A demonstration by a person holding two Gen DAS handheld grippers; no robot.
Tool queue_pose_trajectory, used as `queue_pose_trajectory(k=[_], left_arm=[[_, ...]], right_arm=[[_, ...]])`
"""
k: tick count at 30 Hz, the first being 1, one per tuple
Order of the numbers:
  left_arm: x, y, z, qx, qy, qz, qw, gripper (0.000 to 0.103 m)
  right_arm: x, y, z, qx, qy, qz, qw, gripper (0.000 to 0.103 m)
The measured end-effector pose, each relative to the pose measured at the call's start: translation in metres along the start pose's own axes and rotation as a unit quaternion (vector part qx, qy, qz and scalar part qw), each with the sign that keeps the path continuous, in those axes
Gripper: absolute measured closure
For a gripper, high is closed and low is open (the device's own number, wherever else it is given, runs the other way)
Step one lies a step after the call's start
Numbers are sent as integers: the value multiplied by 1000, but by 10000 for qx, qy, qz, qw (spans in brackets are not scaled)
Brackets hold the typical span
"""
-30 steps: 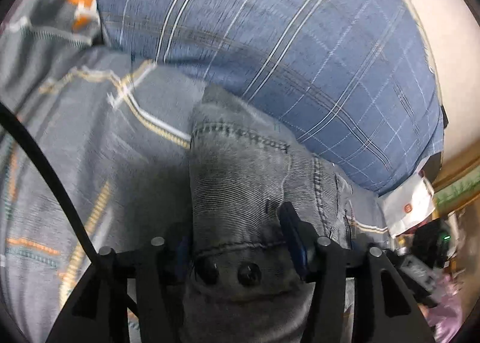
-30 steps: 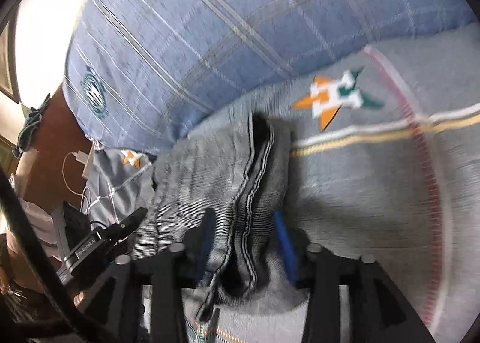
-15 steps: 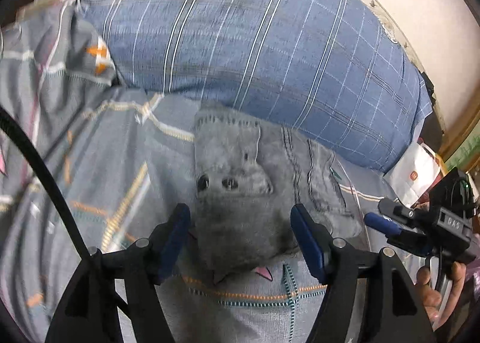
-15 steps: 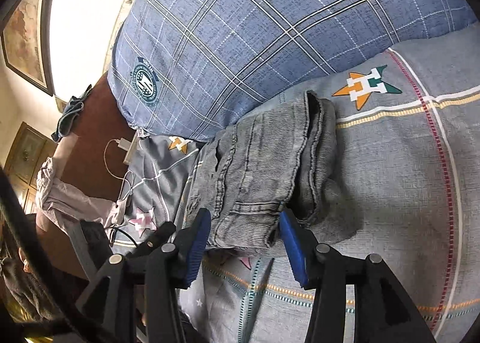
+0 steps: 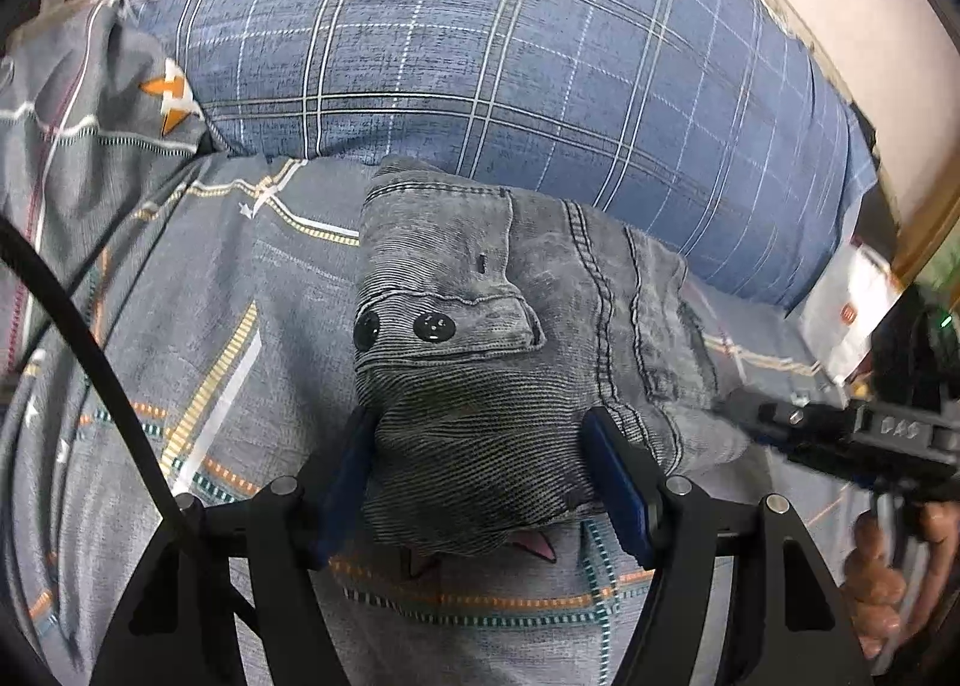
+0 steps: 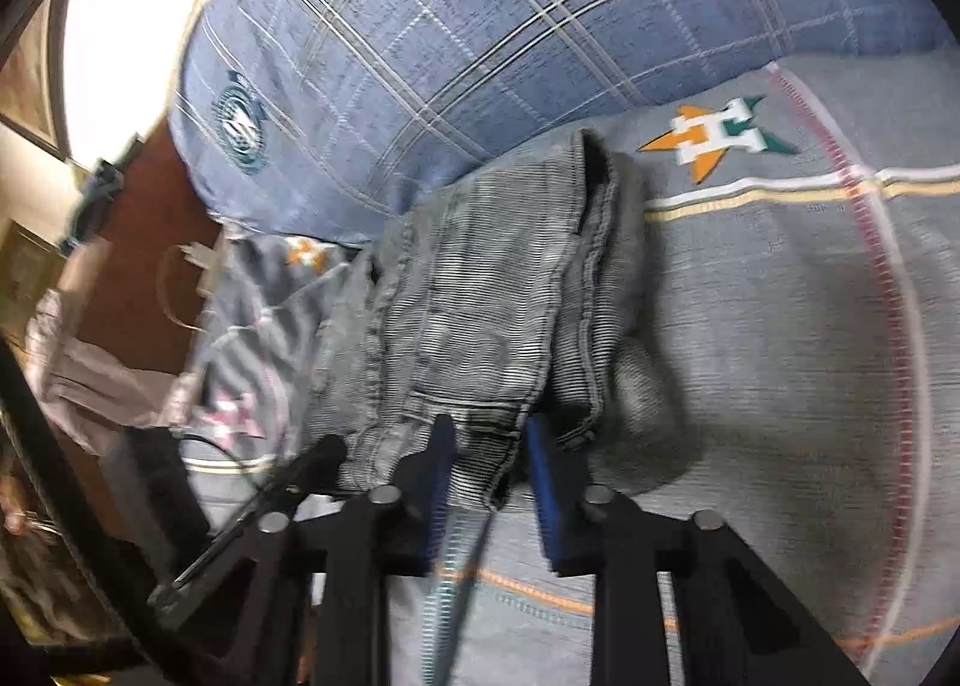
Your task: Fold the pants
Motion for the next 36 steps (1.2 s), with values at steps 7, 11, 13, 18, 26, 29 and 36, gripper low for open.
queue_pose_trajectory(k=[7,11,13,18,26,29,36], left_arm=[[-1,0,1,-30,18,1,10000,32],[-1,-1,0,-22,0,4,10000,32],[-1,-1,1,-27,13,0,10000,32],[-1,-6,6,89,60,31,9999,32],[-1,-4,16,122,315,-40,9994,29],[-3,-11,17,154,323,62,9993,29],[-7,-2,-8,363,-384,-116,9985,28]], right_arm=[[6,-8,-11,19,-92,-100,9999,76],[6,7,-1,-341,184,-240,9990,67],[5,16,1,-620,361,-323,9969,67],[6,4,-6,-316,170,-35,9993,90],[14,14,-13,960,-513,-106,9940,92],[17,21,-3,950,-359,-239,9945,92],[15,21,5,766,-333,-309,9960,91]])
Point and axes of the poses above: each gripper's, at about its wrist camera, not at the fingertips, and y roughly the way its jaws point, z to its right, x to its underside, the point moved 3 cm from there along y, roughly the way its jaws point, and after that the axes turned 3 degrees about x, right-handed, at the moved point
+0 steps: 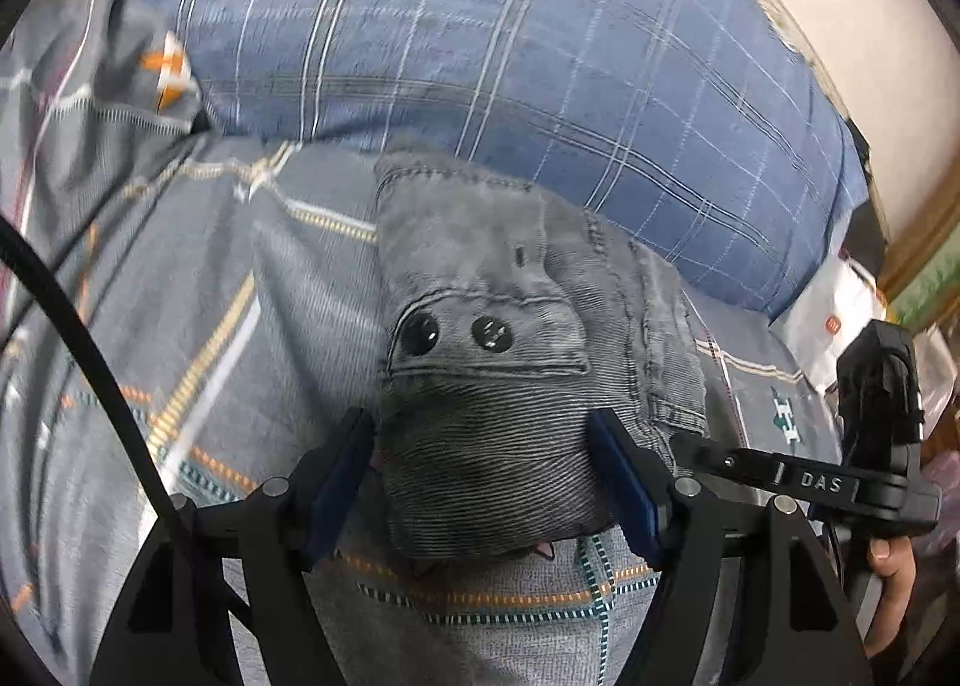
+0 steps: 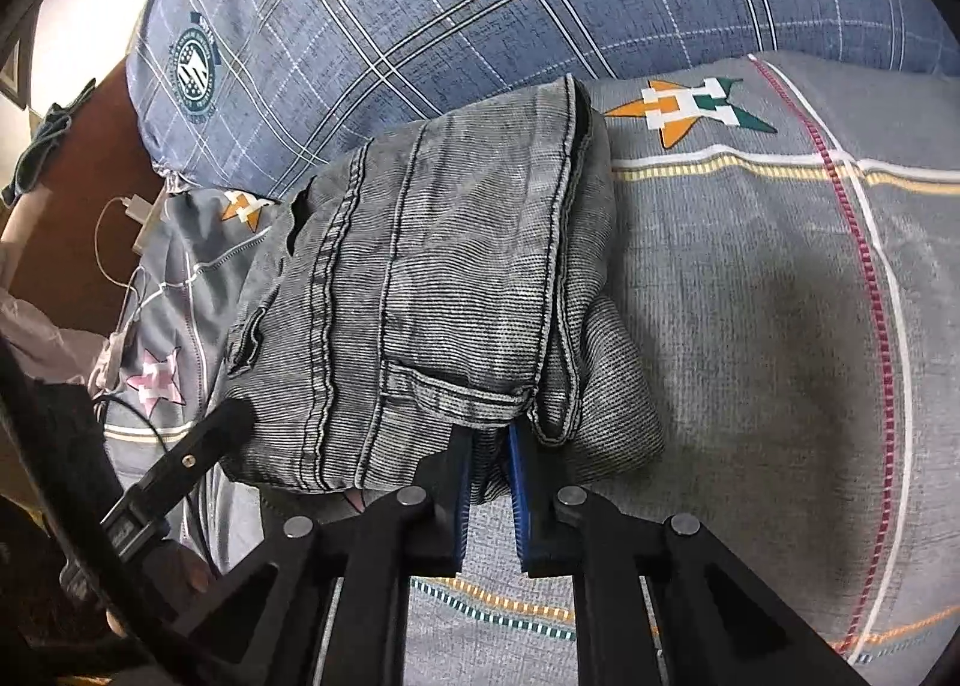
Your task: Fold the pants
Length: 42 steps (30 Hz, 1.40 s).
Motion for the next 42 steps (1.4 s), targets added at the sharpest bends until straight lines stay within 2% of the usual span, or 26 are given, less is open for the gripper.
queue_pose_trajectory(k=[5,8,9,10,12,13,18,21,24,28,31,34,37,42], left_arm=[[-2,-4,-1,44,-71,81,9999,28],[-3,-8,-4,20,-98,200,9998,28],[-4,-9,-6,53,-154,222,9996,28],[-4,-9,-8,58,-187,224,9996,28],[-3,-9,-10,72,-265,234,9994,28],[-2,-9,-10,77,-271,224,9994,28],[-4,-6,-10,28,-271,247,9993,28],[-8,-5,-17,78,-485,279,9984,28],[-11,-9,-25,12,-687,423,9967,28],[-12,-11,-33,81,-866,482,9950,28],[-14,-20,-34,159,-939,741,9927,28],[-12,-13,-34,155,-931,569,9939,28],[-9,1,-31,162,-921,224,9954,28],[-9,2,-31,130,-909,188,9956,28]], right_arm=[[-1,-1,-2,-118,36,27,9999,85],[-6,-17,-3,-459,64,175,9988,80],[-8,-23,-3,-531,71,247,9983,71],[-11,-30,-2,-559,87,355,9978,55],[-14,-41,-1,-573,65,546,9968,37],[-15,-45,0,-556,58,611,9966,36],[-22,-50,18,-513,304,732,9955,33],[-23,-38,33,-422,549,585,9959,33],[-23,-25,41,-575,771,392,9946,33],[-20,-7,39,-742,804,91,9940,32],[-18,-1,36,-593,683,73,9959,31],[-17,-1,37,-610,711,71,9956,31],[-18,1,40,-563,749,51,9956,31],[-18,0,47,-579,878,40,9944,31]])
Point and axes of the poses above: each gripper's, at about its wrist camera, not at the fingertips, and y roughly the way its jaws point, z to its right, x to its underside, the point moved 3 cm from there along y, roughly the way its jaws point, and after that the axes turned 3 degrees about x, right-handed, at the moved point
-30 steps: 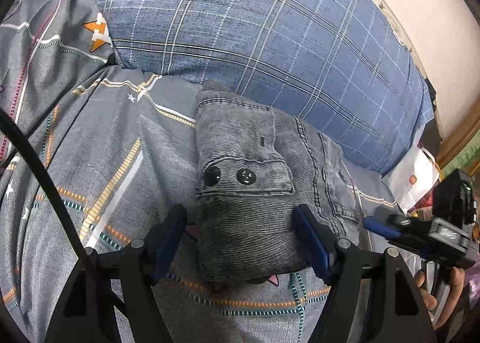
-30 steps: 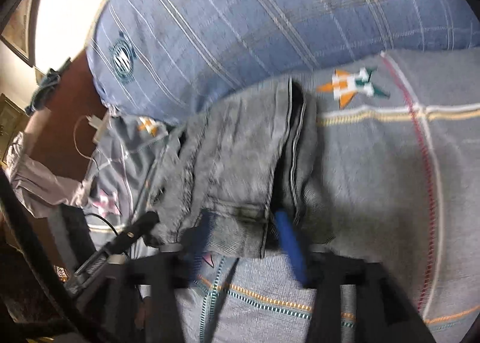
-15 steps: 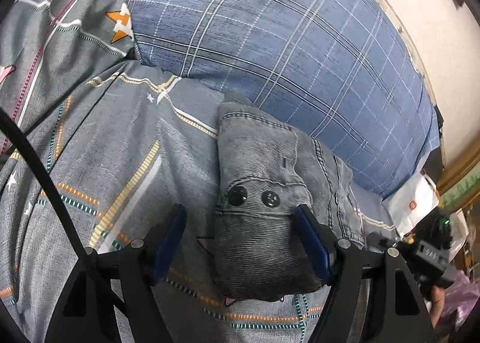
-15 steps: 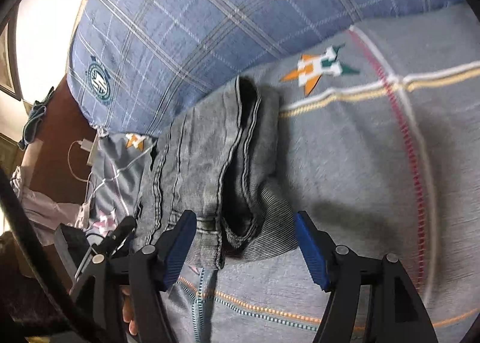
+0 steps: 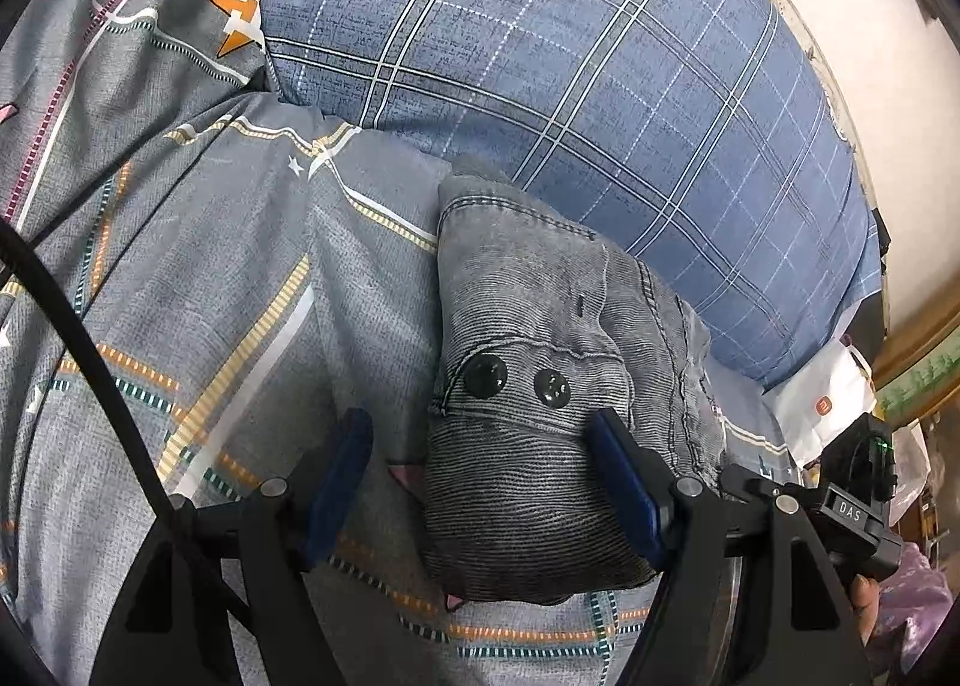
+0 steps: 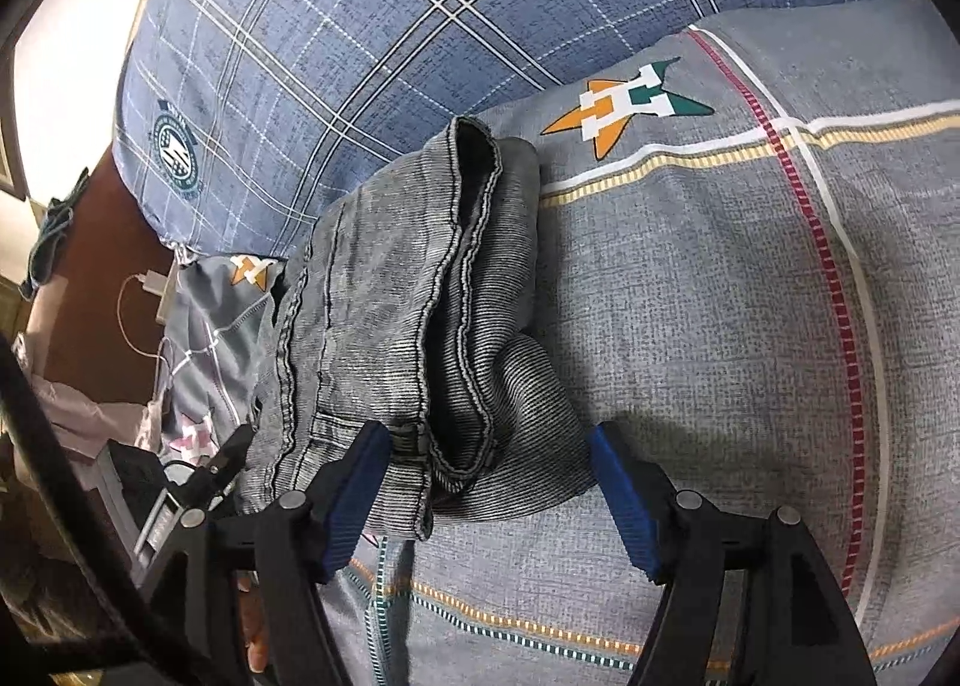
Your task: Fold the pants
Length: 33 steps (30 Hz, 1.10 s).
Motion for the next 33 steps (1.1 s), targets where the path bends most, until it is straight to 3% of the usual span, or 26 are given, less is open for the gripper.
queue_pose_trajectory(k=[11,14,21,25,33], left_arm=[[-5,-11,-8,-368,-53,295,9989,27],[-9,-19,-11,-486,-86,528,9974,27],[-4,0,-16,-181,-379,22,9991,25],[-5,-3,-9,-269,-228,81,9993,25],[0,1,0,118,-227,-194,9995,25]], right_arm=[[0,-1,0,37,-20,41,10000,30],[-1,-3,-1,97,-70,95,9999,30],[1,1,-1,74,-90,47,9999,30],[0,5,2,-24,-18,22,10000,28],[-1,-1,8,-493,249,78,9984,28]])
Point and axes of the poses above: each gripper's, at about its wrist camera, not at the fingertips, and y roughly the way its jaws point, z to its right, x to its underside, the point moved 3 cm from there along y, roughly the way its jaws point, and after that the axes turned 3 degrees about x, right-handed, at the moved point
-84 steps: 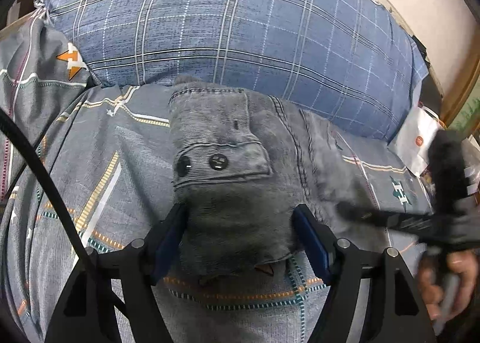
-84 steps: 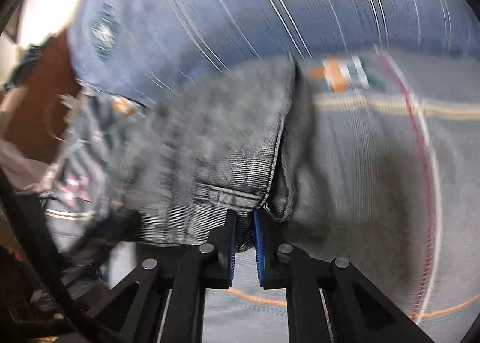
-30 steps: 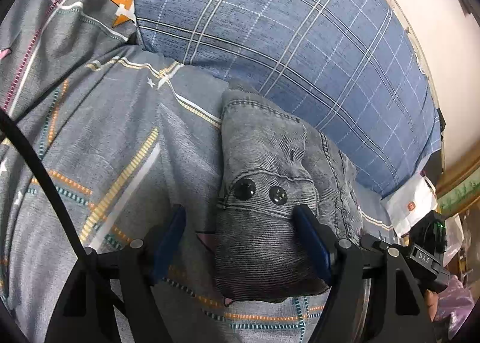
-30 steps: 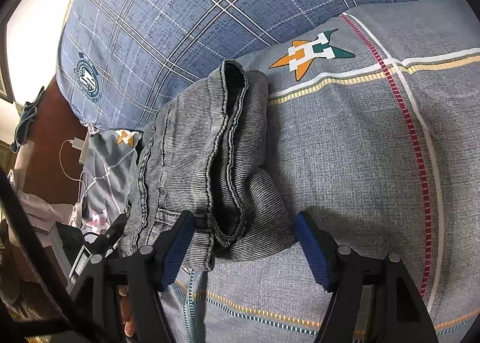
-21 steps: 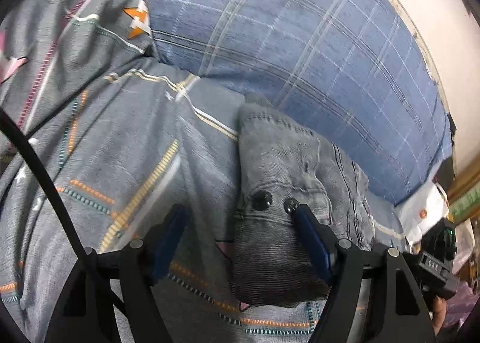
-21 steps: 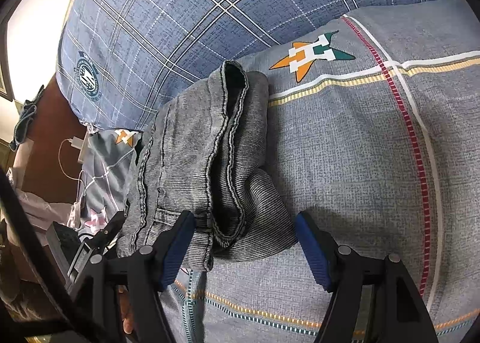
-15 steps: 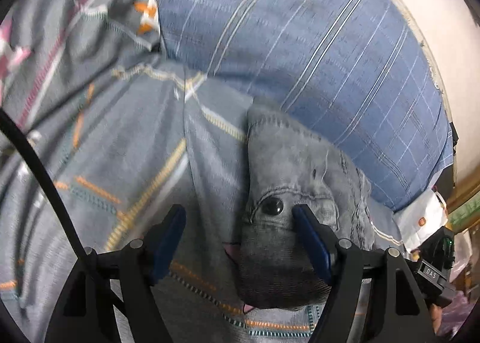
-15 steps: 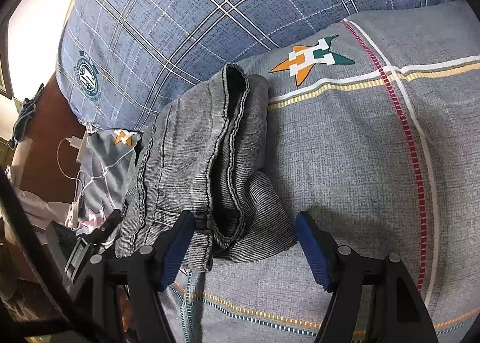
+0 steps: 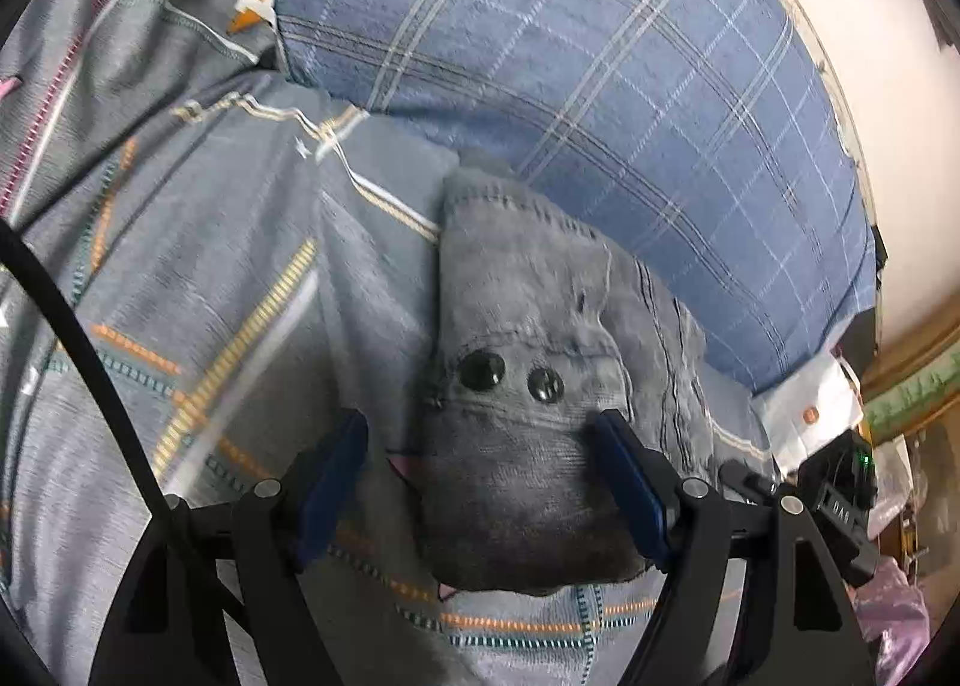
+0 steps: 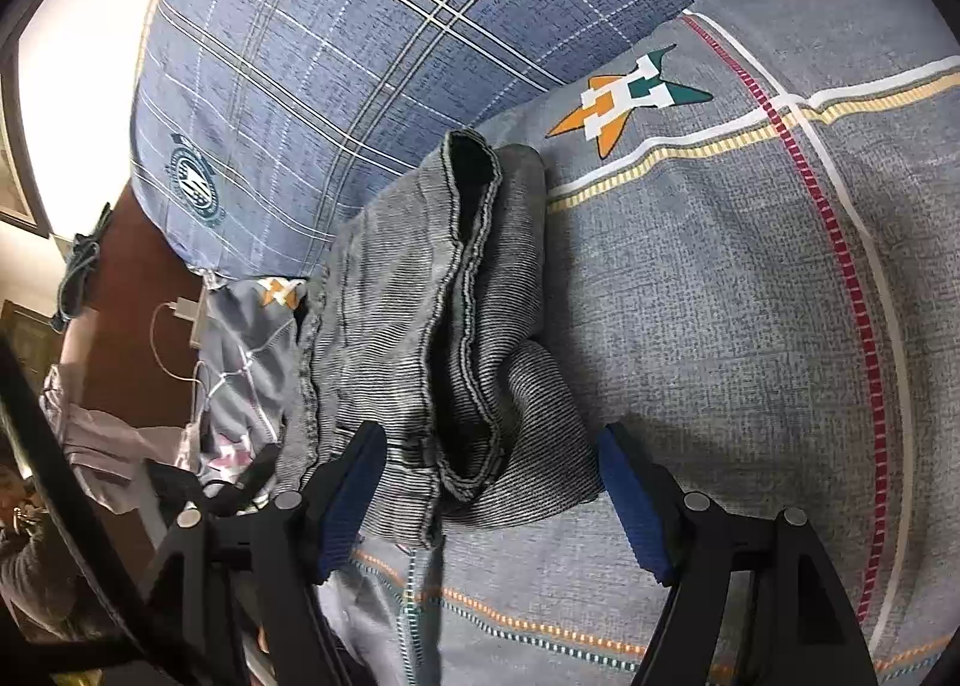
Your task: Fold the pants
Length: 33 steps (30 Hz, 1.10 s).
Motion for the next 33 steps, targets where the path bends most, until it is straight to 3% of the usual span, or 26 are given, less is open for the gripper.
queue_pose_trajectory(k=[4,8,15,18,22,25,26,27,28,31,33], left_arm=[[2,2,0,48,-5,-16,10000,25],[5,2,8,43,189,-69,9998,25],[14,10,17,-608,736,19,9954,20],[18,7,25,-941,1128,219,9889,20],[25,4,38,-1374,1743,516,9737,20],[24,3,38,-1308,1816,515,9733,26],[24,3,36,-1166,1757,439,9765,32],[24,2,35,-897,1649,314,9817,46],[24,0,34,-707,1570,213,9848,50],[23,-2,35,-741,1692,136,9827,51],[20,-3,30,-681,1549,104,9855,51]], right_arm=[[2,4,-7,205,-205,-64,9996,28],[8,12,-19,765,-655,-92,9949,28],[15,24,-33,1453,-1241,-37,9816,29],[18,27,-37,1628,-1410,-22,9765,31],[23,22,-39,1793,-1555,39,9714,45],[25,19,-42,1826,-1654,87,9691,59],[25,19,-44,1805,-1673,95,9692,61],[26,18,-46,1821,-1717,103,9681,63],[27,18,-47,1838,-1759,115,9670,66],[29,15,-51,1814,-1786,141,9670,70],[29,10,-50,1747,-1750,150,9688,71]])
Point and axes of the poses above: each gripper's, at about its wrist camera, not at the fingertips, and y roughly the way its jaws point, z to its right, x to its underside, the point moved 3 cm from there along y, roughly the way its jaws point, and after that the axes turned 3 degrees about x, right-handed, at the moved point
